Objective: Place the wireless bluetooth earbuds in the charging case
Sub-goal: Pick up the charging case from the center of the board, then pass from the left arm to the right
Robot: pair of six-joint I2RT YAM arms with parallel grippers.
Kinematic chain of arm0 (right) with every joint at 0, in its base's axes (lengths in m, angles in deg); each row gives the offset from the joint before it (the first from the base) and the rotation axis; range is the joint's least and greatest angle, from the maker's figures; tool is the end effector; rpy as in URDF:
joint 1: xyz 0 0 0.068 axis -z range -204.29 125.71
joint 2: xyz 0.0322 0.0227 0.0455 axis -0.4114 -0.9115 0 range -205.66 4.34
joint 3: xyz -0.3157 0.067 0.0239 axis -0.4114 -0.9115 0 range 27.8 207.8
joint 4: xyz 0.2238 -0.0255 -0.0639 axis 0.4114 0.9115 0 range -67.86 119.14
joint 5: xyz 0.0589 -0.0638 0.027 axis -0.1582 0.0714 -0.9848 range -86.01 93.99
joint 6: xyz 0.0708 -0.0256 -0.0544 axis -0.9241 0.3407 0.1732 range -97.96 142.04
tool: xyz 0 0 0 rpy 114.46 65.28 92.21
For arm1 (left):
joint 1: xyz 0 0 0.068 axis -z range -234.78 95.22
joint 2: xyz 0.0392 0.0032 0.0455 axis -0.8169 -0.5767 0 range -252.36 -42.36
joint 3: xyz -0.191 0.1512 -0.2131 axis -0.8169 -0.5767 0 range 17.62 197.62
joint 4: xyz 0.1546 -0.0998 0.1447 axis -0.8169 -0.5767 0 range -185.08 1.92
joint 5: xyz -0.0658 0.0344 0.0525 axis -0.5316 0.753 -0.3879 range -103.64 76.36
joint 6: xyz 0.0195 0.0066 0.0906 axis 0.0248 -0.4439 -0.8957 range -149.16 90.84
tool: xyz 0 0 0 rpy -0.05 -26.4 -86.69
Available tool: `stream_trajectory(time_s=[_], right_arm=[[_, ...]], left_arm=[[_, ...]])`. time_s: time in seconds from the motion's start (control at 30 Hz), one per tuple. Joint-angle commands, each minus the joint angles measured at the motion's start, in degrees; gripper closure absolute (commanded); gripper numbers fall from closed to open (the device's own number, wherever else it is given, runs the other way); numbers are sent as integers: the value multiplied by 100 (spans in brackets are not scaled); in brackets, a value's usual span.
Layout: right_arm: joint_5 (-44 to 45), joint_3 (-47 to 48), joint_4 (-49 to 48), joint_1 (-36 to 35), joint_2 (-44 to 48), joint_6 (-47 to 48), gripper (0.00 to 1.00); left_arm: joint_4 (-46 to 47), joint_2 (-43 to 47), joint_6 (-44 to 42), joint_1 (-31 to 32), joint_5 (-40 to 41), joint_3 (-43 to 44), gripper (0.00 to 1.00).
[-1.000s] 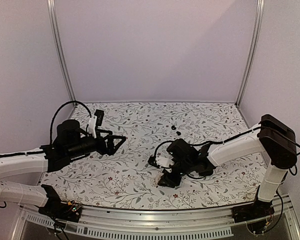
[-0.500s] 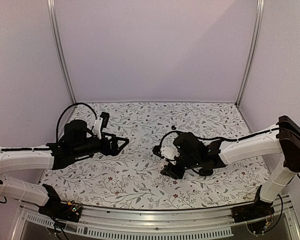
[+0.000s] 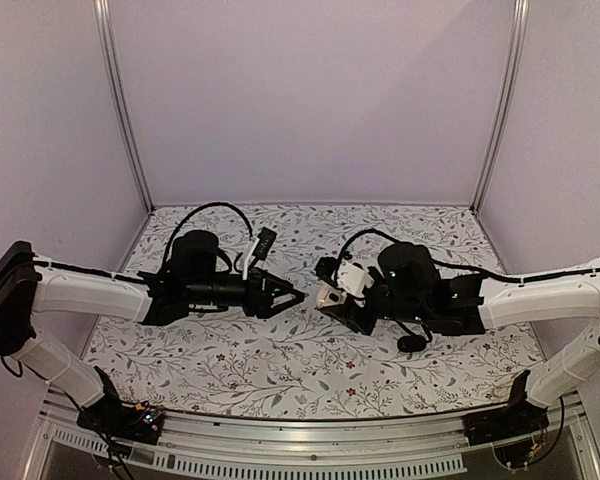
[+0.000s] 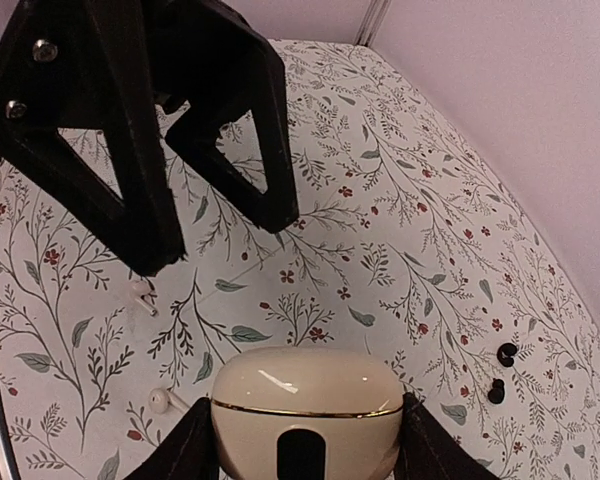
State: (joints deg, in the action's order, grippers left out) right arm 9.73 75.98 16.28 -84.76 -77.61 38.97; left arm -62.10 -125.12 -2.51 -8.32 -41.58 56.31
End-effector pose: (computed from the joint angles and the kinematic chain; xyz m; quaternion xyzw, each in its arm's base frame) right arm 0.1685 0.2805 0.2830 -0.5149 0.6839 0.1512 0.4943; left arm 0.1901 -0.2571 0.2745 0.2748 0.7494 -0.4964 0.3413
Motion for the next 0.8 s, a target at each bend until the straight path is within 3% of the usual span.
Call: stream_trajectory(time_s=[0.0, 0.53, 0.77], right_arm=[[217, -141, -168, -190, 215, 194, 55], [461, -222, -317, -488, 265, 286, 57], [654, -221, -358, -514, 257, 251, 57]], left_arm=[[668, -430, 385, 255, -553, 278, 33], [1532, -1187, 1098, 527, -917, 484, 58], [1470, -1240, 1058, 559, -885, 548, 67]])
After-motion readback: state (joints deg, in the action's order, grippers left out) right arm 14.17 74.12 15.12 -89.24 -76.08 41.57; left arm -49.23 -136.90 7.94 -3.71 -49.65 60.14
